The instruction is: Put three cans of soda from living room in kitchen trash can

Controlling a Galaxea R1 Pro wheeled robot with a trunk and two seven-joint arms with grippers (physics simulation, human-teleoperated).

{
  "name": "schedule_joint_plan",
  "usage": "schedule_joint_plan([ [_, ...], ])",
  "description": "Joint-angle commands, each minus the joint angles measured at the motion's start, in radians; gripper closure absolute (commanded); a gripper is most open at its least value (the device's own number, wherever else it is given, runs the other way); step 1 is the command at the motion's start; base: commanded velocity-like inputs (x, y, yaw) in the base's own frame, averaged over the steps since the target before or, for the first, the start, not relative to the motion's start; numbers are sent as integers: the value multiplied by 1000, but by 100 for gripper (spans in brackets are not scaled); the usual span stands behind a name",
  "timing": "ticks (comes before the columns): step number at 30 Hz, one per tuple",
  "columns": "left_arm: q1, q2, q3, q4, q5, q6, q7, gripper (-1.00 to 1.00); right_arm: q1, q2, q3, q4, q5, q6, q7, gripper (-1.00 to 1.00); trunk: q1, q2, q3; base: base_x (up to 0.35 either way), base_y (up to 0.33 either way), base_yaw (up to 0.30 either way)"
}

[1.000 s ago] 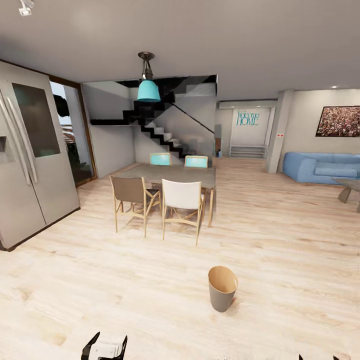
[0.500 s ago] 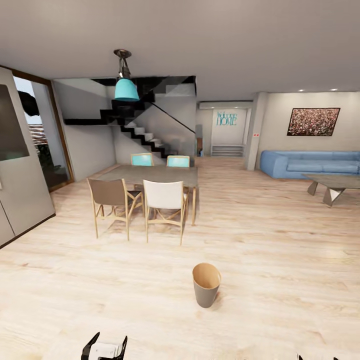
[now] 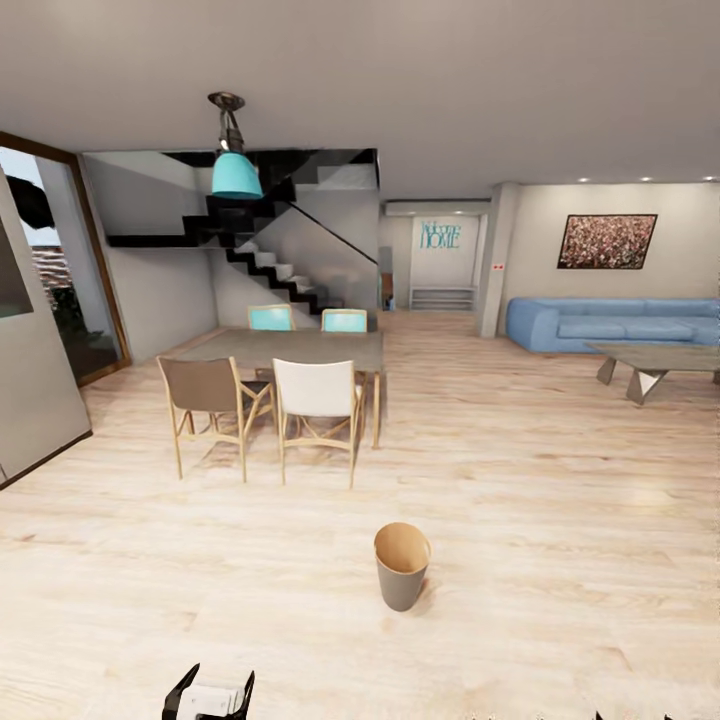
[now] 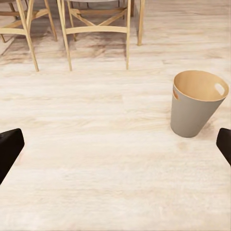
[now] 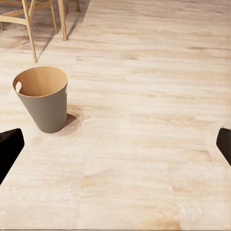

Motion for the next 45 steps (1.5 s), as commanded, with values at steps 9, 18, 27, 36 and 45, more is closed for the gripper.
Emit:
schedule_joint_plan([
  [9,0,0,1,-1,2,0,0,-100,0,0,0,17,0,0,0,-100,0,0,-13,0,0,-62],
  [18,0,0,1,-1,0,0,0,-100,0,3,-1,21,0,-7,0,-100,0,0,-25,0,0,-42],
  [27,0,0,0,0,-2,0,0,-100,0,5,-1,21,0,-8,0,-100,0,0,-36,0,0,-5],
  [36,0,0,0,1,-2,0,0,-100,0,5,3,21,1,-8,1,-100,0,0,-49,1,0,0],
  [45,0,0,0,1,-3,0,0,-100,0,4,7,21,1,-6,1,-100,0,0,-54,101,53,-2],
])
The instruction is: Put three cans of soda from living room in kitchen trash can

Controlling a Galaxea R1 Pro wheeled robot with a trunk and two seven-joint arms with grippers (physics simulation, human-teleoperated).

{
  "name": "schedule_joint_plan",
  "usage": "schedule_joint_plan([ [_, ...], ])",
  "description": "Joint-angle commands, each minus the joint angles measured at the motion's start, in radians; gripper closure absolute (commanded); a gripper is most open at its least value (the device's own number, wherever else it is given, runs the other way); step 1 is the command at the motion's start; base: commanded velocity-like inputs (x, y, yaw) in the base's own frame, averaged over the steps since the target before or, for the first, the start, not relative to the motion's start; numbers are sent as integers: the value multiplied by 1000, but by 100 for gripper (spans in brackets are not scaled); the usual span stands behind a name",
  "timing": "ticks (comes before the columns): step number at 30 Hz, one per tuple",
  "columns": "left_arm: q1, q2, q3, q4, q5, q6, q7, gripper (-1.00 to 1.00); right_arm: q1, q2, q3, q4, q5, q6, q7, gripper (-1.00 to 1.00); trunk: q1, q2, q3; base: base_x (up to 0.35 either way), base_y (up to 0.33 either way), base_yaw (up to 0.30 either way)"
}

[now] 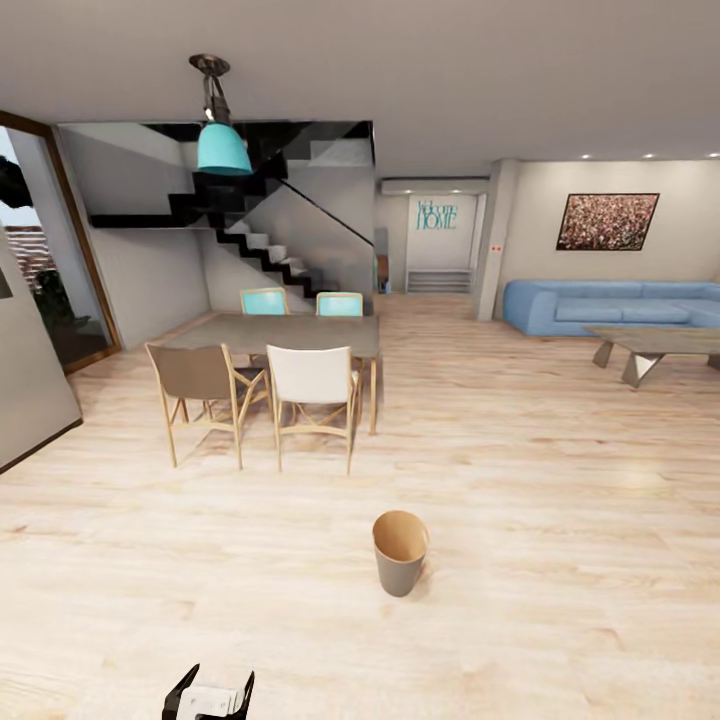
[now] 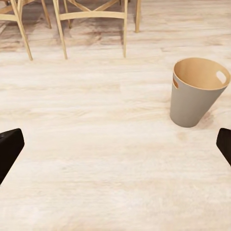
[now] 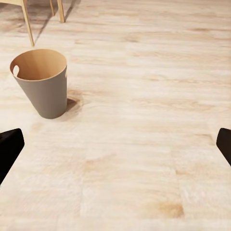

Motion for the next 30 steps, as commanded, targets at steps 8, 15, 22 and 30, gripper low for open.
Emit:
schedule_joint_plan([
  [8,0,0,0,0,0,0,0,-100,0,4,2,0,6,-4,0,-100,0,0,-2,237,157,-24],
  [15,0,0,0,0,0,1,0,-100,0,5,3,0,1,-3,-1,-100,0,0,-3,266,174,-4],
  [22,0,0,-1,0,0,1,-1,-100,0,7,3,0,4,-4,-1,-100,0,0,-3,271,121,0],
  [30,0,0,-1,0,0,1,0,-100,0,3,3,0,1,-2,-1,-100,0,0,-5,252,15,-28],
])
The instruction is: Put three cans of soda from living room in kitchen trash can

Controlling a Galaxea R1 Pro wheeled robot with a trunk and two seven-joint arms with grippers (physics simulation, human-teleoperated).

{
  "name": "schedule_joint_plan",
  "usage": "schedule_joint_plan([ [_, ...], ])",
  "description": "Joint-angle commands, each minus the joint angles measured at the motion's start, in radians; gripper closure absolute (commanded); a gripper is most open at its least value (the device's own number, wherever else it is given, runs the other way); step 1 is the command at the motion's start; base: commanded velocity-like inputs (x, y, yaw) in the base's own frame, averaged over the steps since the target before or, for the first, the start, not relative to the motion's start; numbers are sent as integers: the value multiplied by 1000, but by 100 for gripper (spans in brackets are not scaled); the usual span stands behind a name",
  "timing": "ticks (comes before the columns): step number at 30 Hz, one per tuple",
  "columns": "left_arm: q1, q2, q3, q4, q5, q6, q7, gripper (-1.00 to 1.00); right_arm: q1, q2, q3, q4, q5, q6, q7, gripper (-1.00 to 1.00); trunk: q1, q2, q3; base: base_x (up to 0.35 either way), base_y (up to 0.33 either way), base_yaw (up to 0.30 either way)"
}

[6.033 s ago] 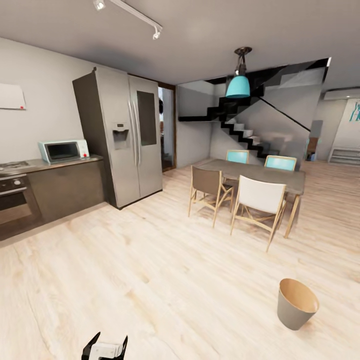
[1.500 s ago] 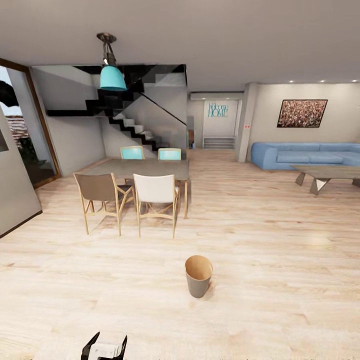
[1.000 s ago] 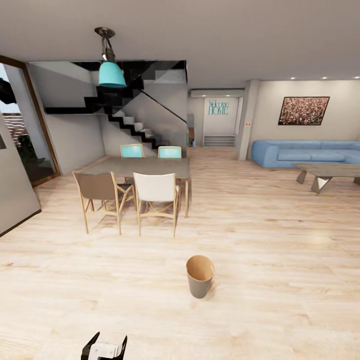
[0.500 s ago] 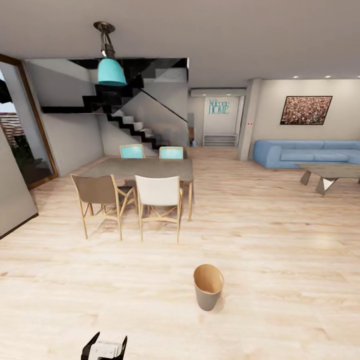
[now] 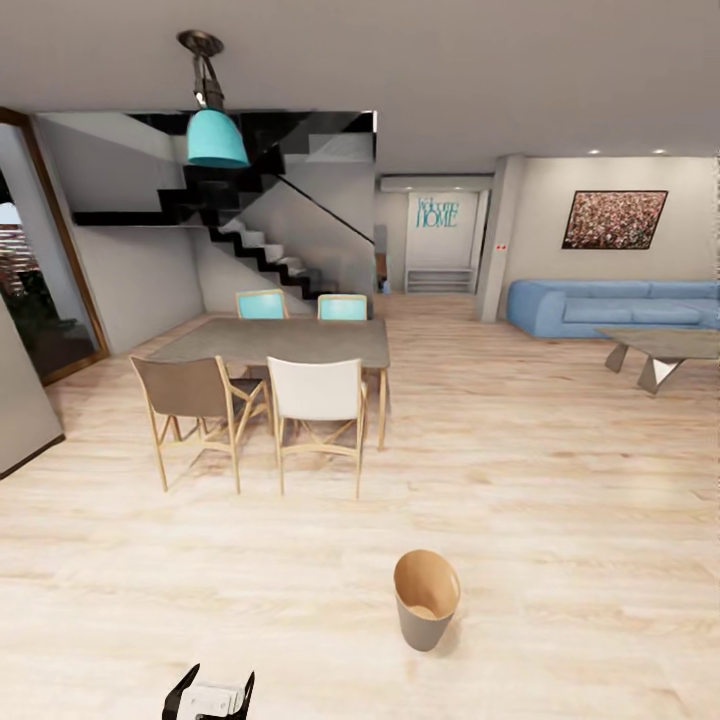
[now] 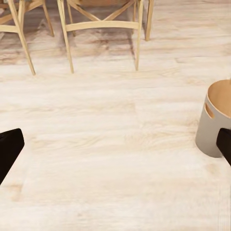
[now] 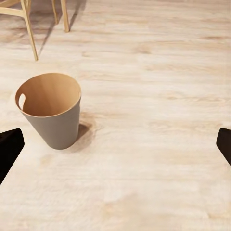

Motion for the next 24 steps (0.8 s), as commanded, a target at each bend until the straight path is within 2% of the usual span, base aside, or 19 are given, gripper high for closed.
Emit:
schedule_joint_plan([
  [1,0,0,0,0,0,0,0,-100,0,1,0,0,0,0,0,-100,0,0,-1,241,2,-104],
  [7,0,0,0,0,0,-1,0,-100,0,3,2,1,4,-1,1,-100,0,0,-7,227,1,-103],
  [15,0,0,0,0,0,-1,0,-100,0,3,1,6,0,-1,1,-100,0,0,-3,52,3,-169],
  [24,0,0,0,0,-1,0,0,-100,0,6,2,6,-1,-1,1,-100,0,0,-2,218,90,-34],
])
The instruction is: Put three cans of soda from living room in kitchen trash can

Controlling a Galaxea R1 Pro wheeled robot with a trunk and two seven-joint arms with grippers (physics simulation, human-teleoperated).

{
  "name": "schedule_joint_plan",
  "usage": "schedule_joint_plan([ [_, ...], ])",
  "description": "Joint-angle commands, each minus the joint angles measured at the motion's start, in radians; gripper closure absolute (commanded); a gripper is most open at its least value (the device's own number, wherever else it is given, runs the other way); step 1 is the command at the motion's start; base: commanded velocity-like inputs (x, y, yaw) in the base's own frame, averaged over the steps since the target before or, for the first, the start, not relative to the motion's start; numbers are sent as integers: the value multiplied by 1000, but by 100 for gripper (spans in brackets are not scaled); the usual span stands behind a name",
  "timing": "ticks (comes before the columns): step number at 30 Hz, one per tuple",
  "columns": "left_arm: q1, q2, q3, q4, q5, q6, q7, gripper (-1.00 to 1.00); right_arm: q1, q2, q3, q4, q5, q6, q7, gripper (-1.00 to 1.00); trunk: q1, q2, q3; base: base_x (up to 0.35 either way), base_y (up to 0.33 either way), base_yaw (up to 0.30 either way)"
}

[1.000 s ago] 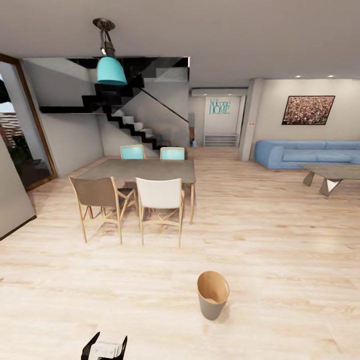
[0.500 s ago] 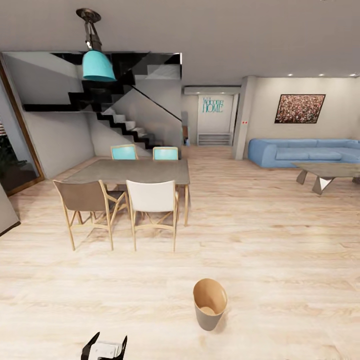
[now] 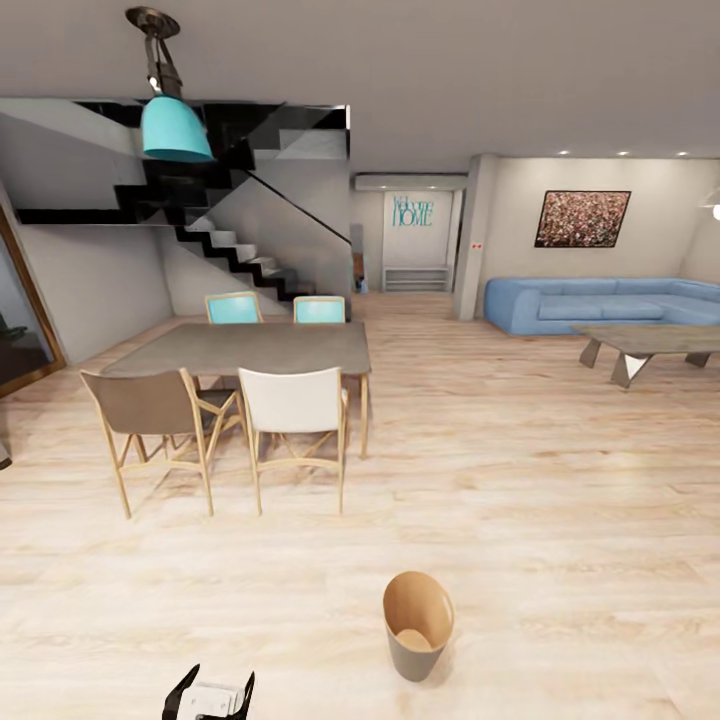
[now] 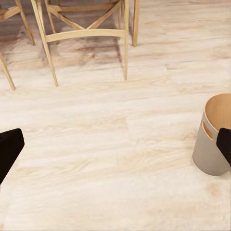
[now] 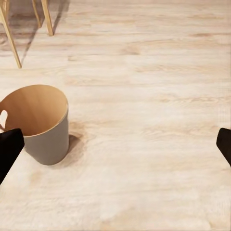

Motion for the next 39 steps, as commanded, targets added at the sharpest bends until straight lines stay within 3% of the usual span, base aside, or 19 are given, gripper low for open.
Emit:
schedule_joint_plan([
  [1,0,0,0,1,0,0,0,-100,0,0,0,0,0,0,0,-100,0,0,0,274,121,-8],
  [16,0,1,0,39,4,0,-1,-100,-4,-2,12,22,0,17,12,-100,0,0,0,285,127,-2],
  [19,0,1,0,39,5,0,-1,-100,-29,-7,14,18,2,90,29,-100,0,0,0,213,79,0],
  [24,0,2,0,40,4,0,-1,-100,-135,-14,14,11,12,280,42,-100,0,0,0,109,26,0],
  [25,0,2,0,40,4,0,-1,-100,-135,-14,14,11,12,280,42,-100,0,0,0,46,10,0],
  [26,0,2,1,41,4,0,-1,-100,-209,-16,14,3,15,394,43,-100,0,0,0,24,5,0],
  [27,0,2,1,41,4,0,-1,-100,-246,-16,14,-9,17,462,43,-100,0,0,0,15,3,0],
  [30,0,2,1,41,4,0,-1,-100,-306,-17,14,-39,20,581,39,-100,0,0,0,10,2,0],
  [31,0,2,1,41,5,0,-1,-100,-377,-22,14,-61,35,710,36,-100,0,0,0,4,1,0],
  [33,0,1,1,41,5,0,-1,-100,-436,-35,15,-68,54,797,35,-100,0,0,0,3,1,0],
  [34,0,1,1,41,6,0,-1,-100,-501,-52,15,-67,76,878,35,-100,0,0,0,2,0,0],
  [36,0,1,0,41,6,0,-1,-100,-567,-69,15,-56,94,948,35,-100,0,0,0,1,0,0],
  [37,0,0,0,41,6,0,-1,-100,-658,-89,15,-14,111,1030,35,-100,0,0,0,0,0,0],
  [39,0,0,0,41,6,0,-1,-100,-717,-98,16,31,117,1073,34,-100,0,0,0,0,0,0],
])
